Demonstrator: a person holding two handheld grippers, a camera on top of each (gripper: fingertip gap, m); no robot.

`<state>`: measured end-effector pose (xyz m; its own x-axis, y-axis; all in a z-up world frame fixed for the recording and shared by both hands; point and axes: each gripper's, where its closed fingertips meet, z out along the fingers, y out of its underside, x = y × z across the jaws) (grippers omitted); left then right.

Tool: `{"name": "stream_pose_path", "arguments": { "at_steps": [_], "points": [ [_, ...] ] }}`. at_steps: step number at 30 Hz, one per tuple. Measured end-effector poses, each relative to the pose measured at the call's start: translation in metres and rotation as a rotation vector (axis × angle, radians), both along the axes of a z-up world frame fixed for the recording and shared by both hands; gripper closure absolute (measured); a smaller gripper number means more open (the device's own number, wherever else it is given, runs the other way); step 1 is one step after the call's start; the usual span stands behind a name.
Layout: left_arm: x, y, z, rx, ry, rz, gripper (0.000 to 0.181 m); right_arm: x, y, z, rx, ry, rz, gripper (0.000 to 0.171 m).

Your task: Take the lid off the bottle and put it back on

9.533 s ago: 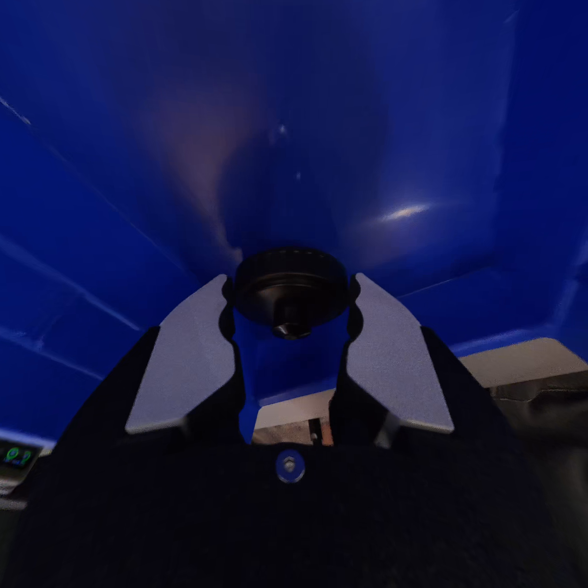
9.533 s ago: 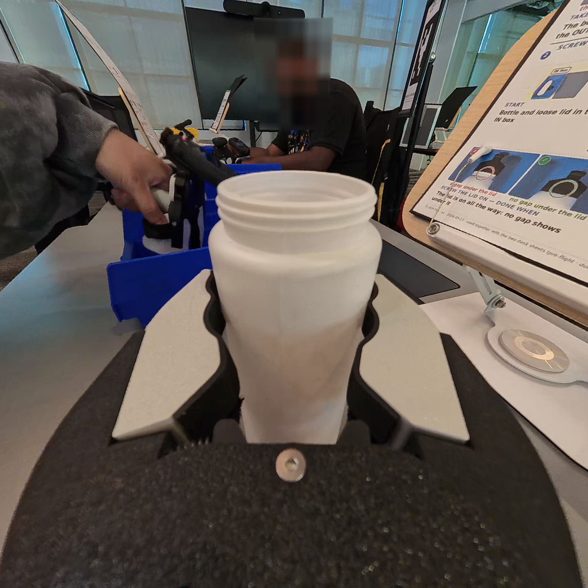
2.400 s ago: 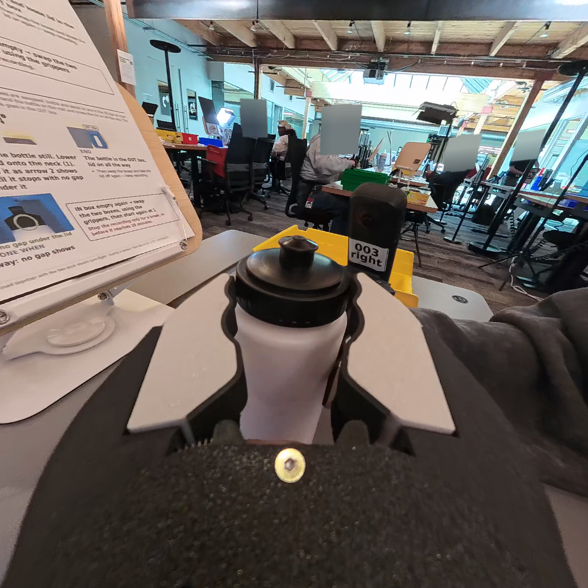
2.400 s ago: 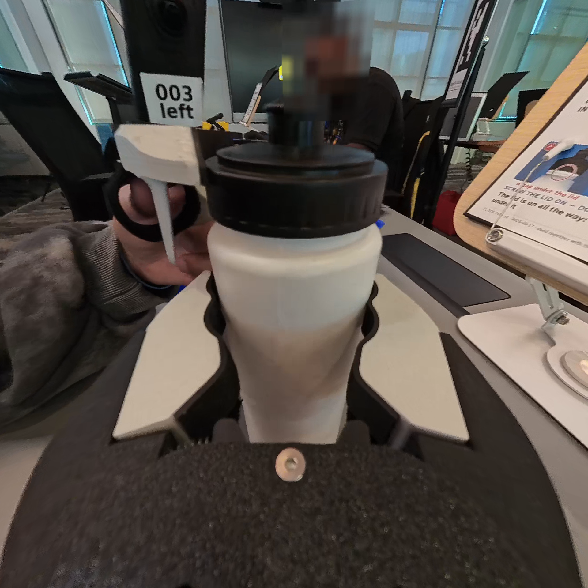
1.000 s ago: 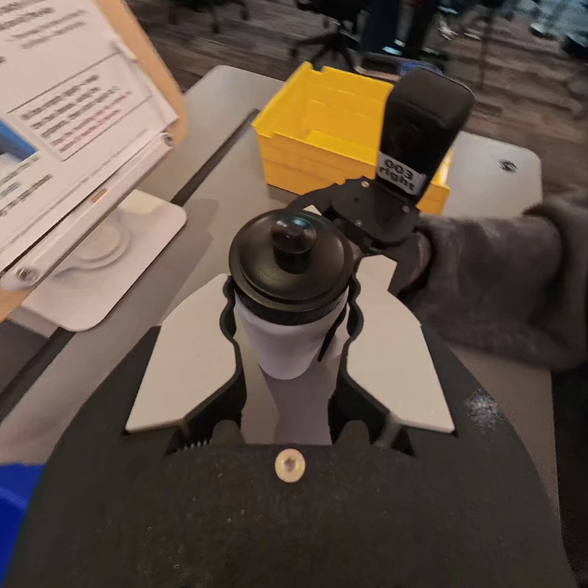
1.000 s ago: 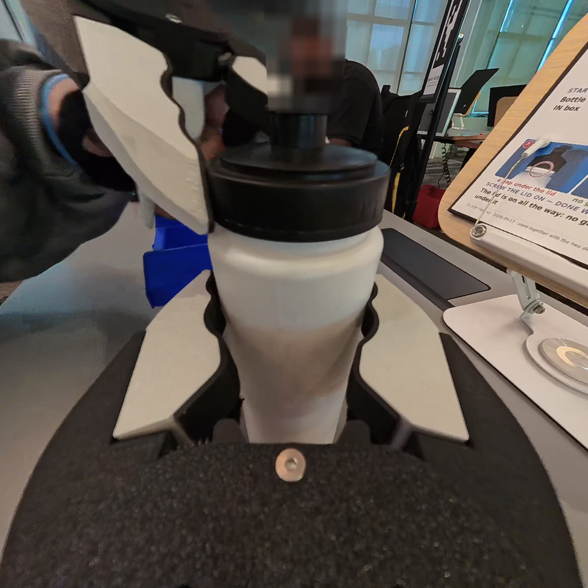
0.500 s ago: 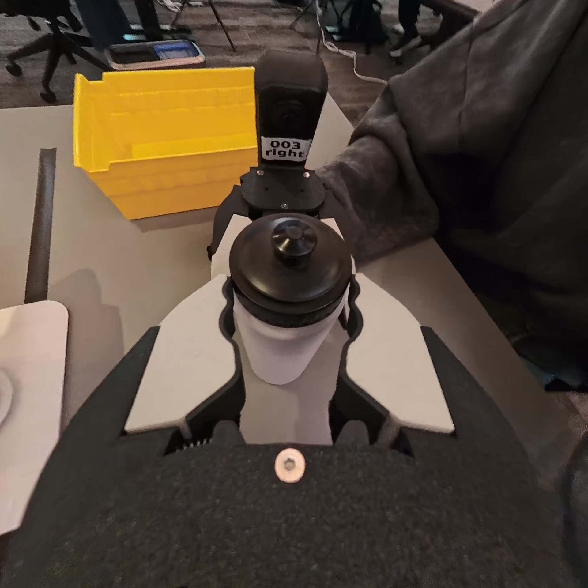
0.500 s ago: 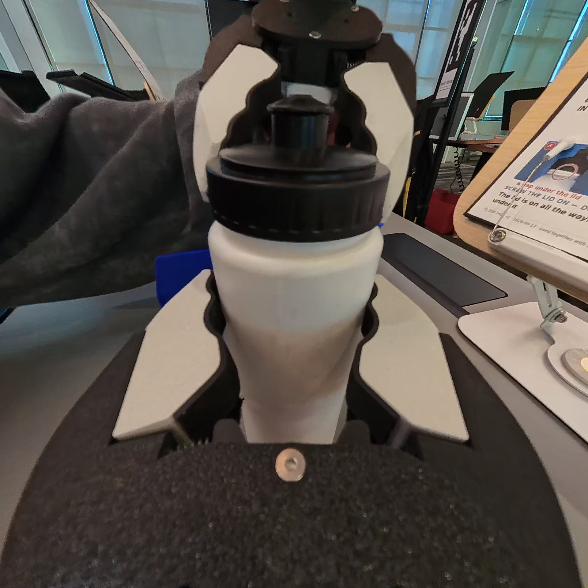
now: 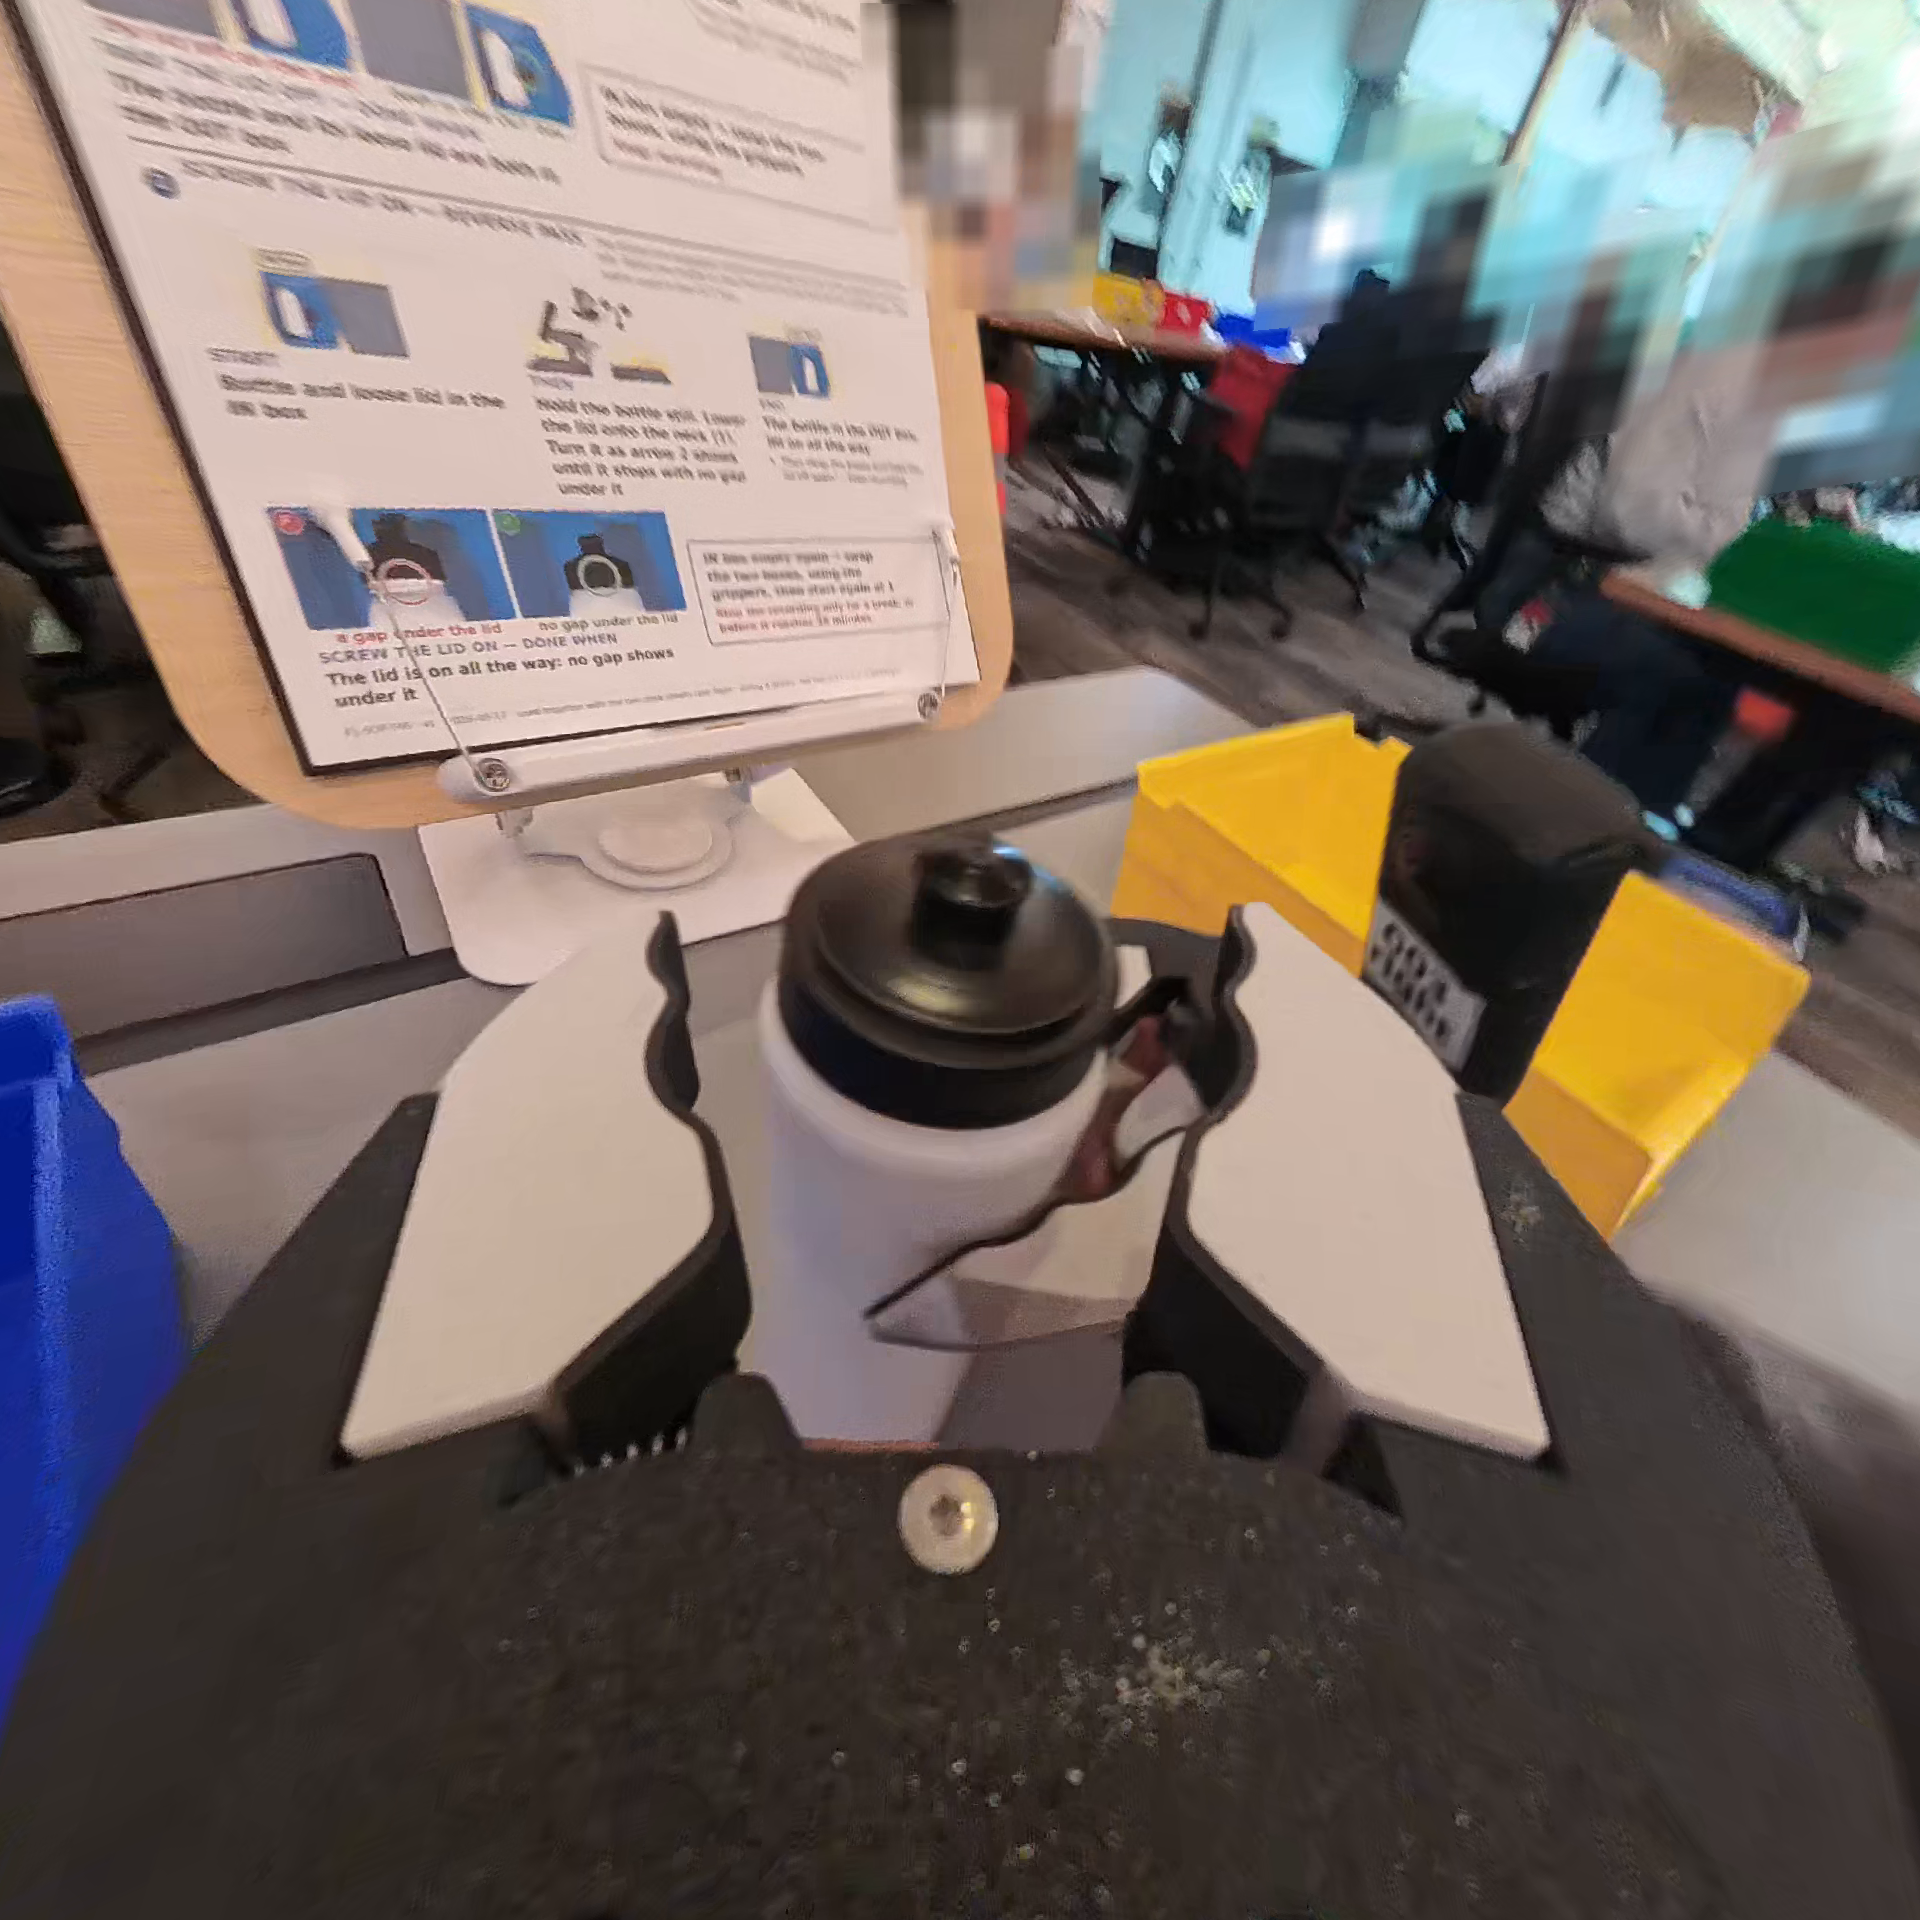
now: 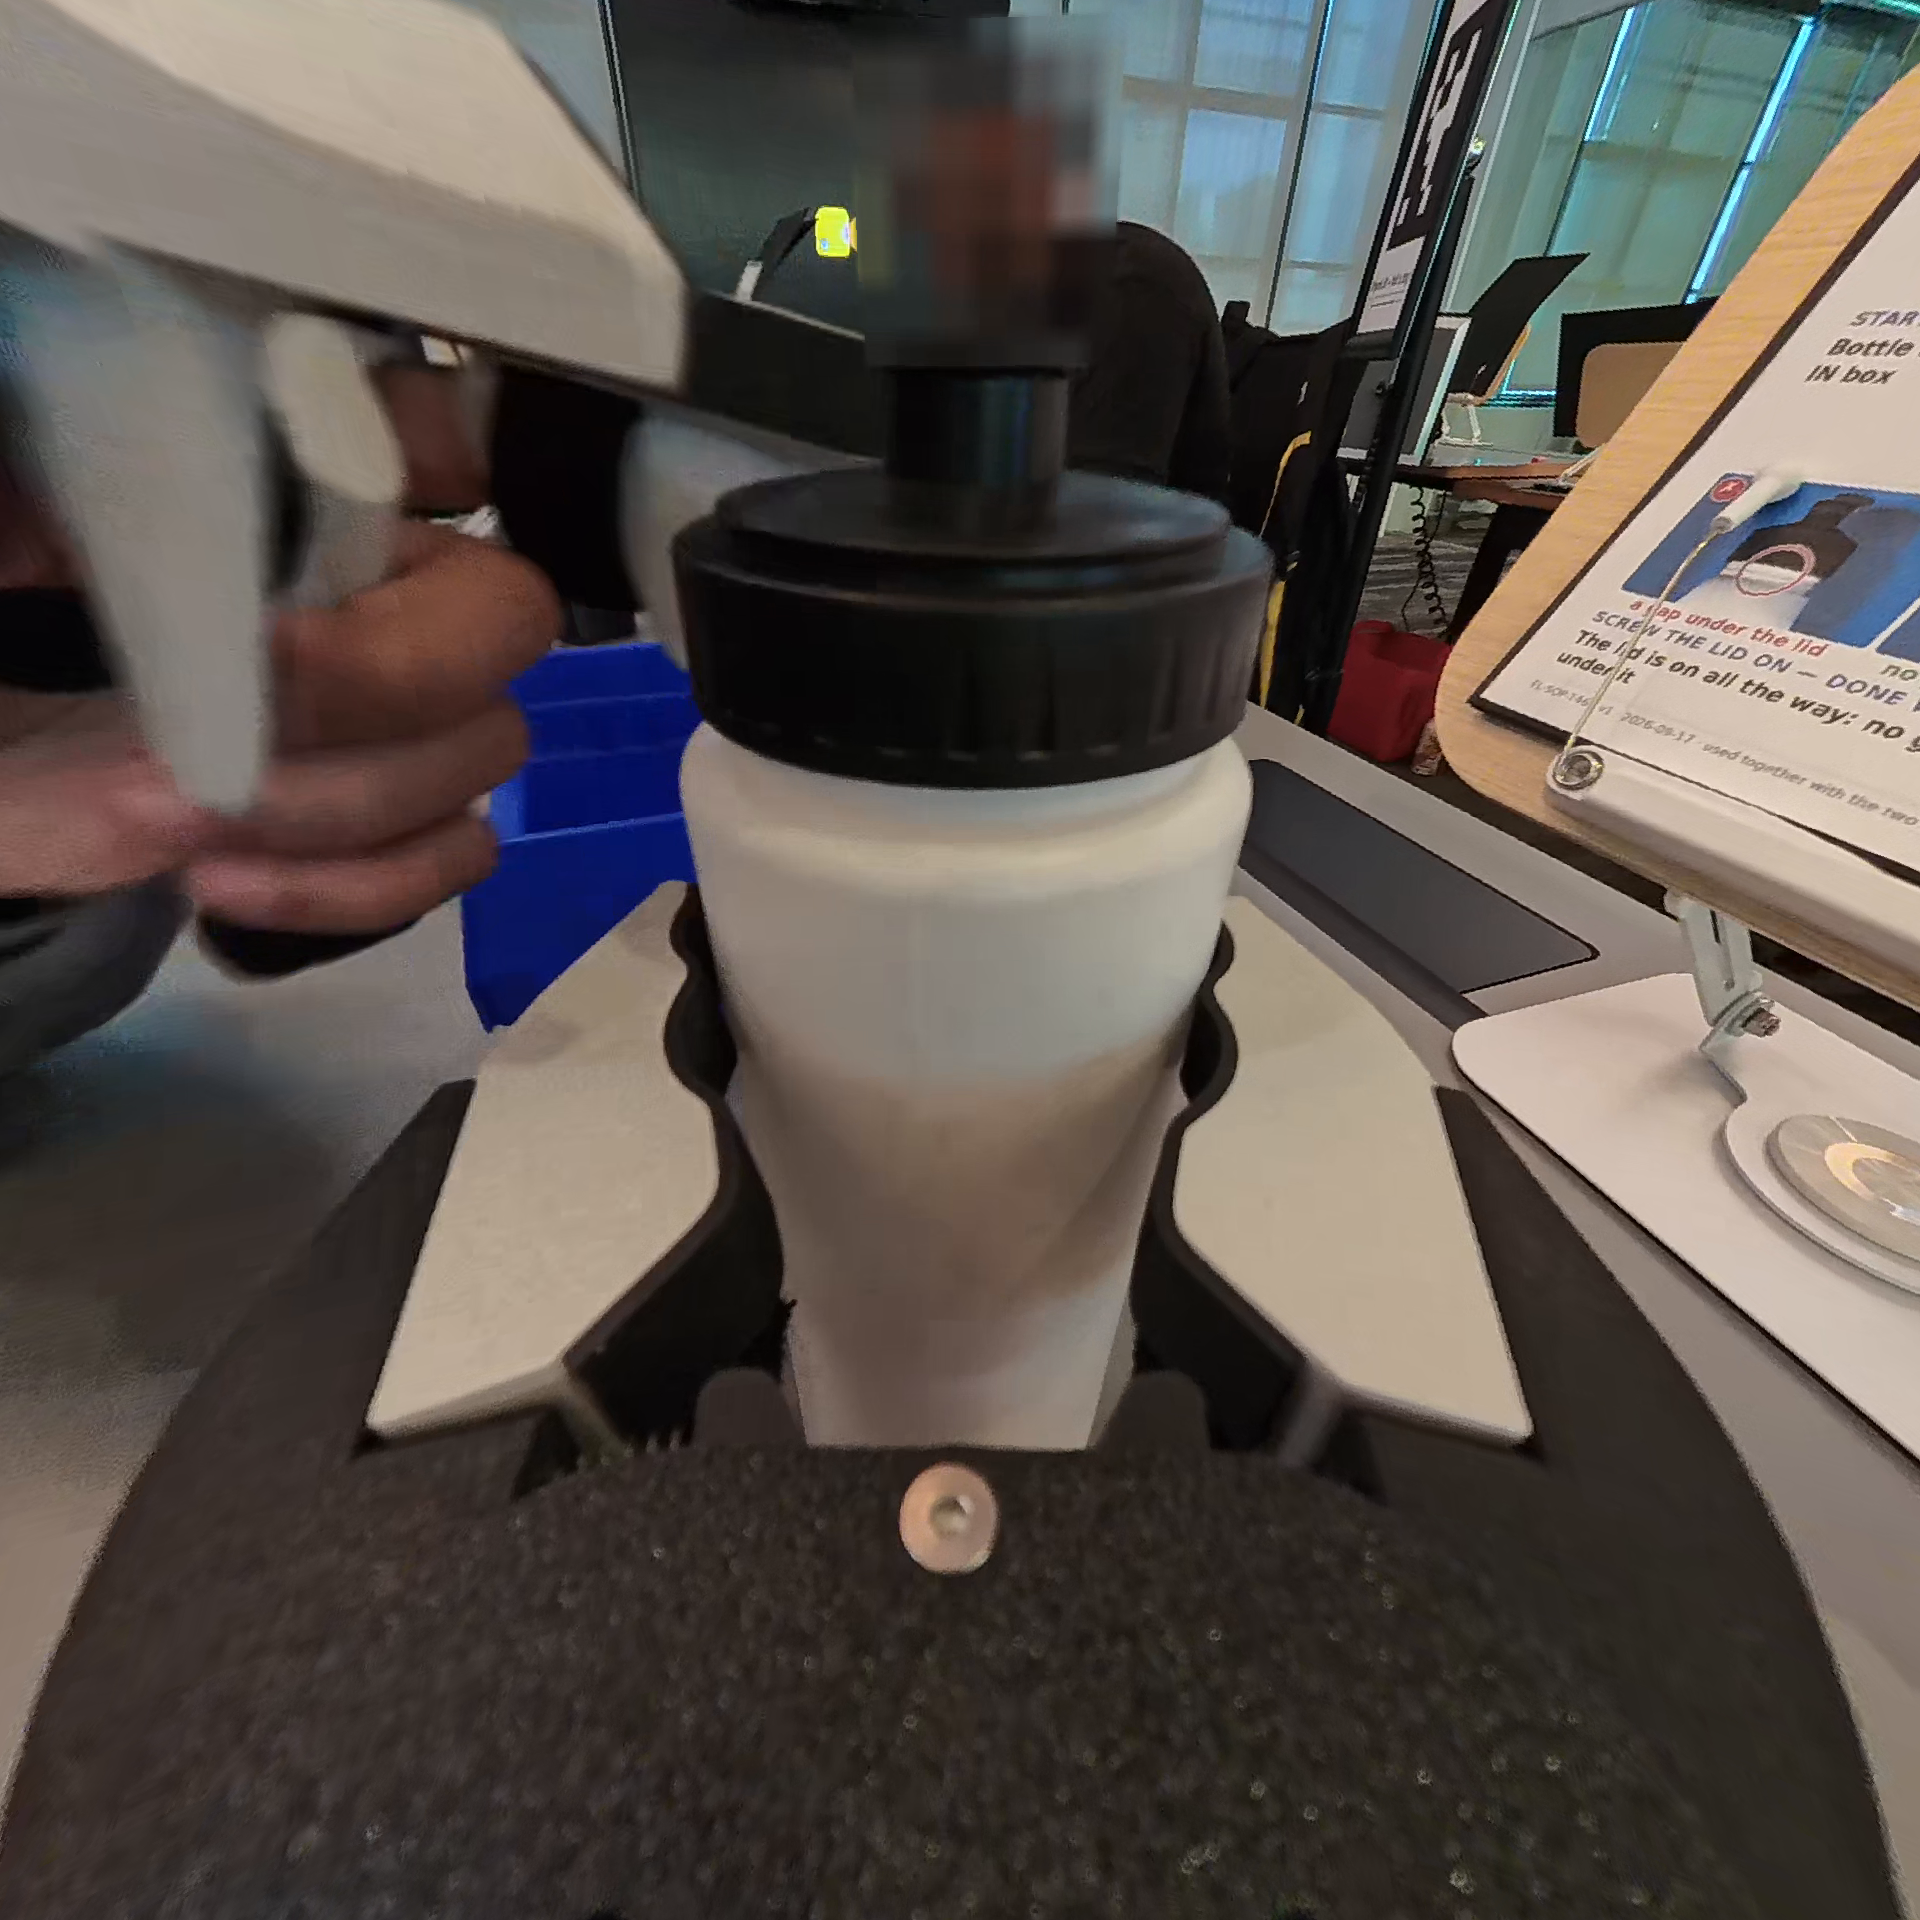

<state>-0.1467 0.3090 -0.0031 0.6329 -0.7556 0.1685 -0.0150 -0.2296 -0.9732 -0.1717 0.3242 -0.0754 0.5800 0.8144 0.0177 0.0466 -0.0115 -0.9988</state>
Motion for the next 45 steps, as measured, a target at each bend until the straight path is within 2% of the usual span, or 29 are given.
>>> {"name": "stream_pose_path", "arguments": {
  "at_steps": [4, 7, 12, 15, 17, 21, 25, 28, 34, 45],
  "points": [
    [0.009, -0.009, 0.002, 0.066, 0.035, 0.155, 0.092, -0.002, -0.001, 0.000, 0.004, -0.022, -0.017, 0.085],
    [0.008, -0.004, -0.003, 0.036, 0.080, 0.268, 0.099, -0.002, -0.001, 0.000, 0.003, -0.028, -0.021, 0.085],
    [-0.003, 0.005, -0.006, 0.028, 0.151, 0.385, 0.123, -0.002, -0.001, -0.001, -0.002, -0.033, -0.024, 0.084],
    [-0.002, 0.001, -0.007, 0.019, 0.151, 0.358, 0.114, -0.003, -0.001, -0.001, 0.000, -0.041, -0.024, 0.085],
    [-0.003, 0.001, -0.013, 0.013, 0.187, 0.370, 0.094, -0.003, -0.001, -0.001, -0.001, -0.043, -0.024, 0.084],
    [0.000, 0.005, -0.025, -0.005, 0.227, 0.365, 0.095, -0.002, 0.000, -0.001, -0.008, -0.034, -0.023, 0.085],
    [0.001, 0.009, -0.020, 0.012, 0.231, 0.336, 0.110, -0.003, -0.001, -0.001, -0.006, -0.042, -0.025, 0.084],
    [0.003, 0.008, -0.021, 0.009, 0.243, 0.229, 0.110, -0.002, -0.001, -0.001, -0.007, -0.038, -0.019, 0.084],
    [0.003, 0.003, -0.024, -0.001, 0.310, -0.099, 0.110, -0.003, -0.003, -0.001, -0.008, -0.043, -0.003, 0.085],
    [-0.001, -0.008, -0.027, 0.056, 0.435, -0.937, 0.110, -0.006, -0.005, -0.001, -0.008, -0.022, 0.035, 0.085]
  ]
}}
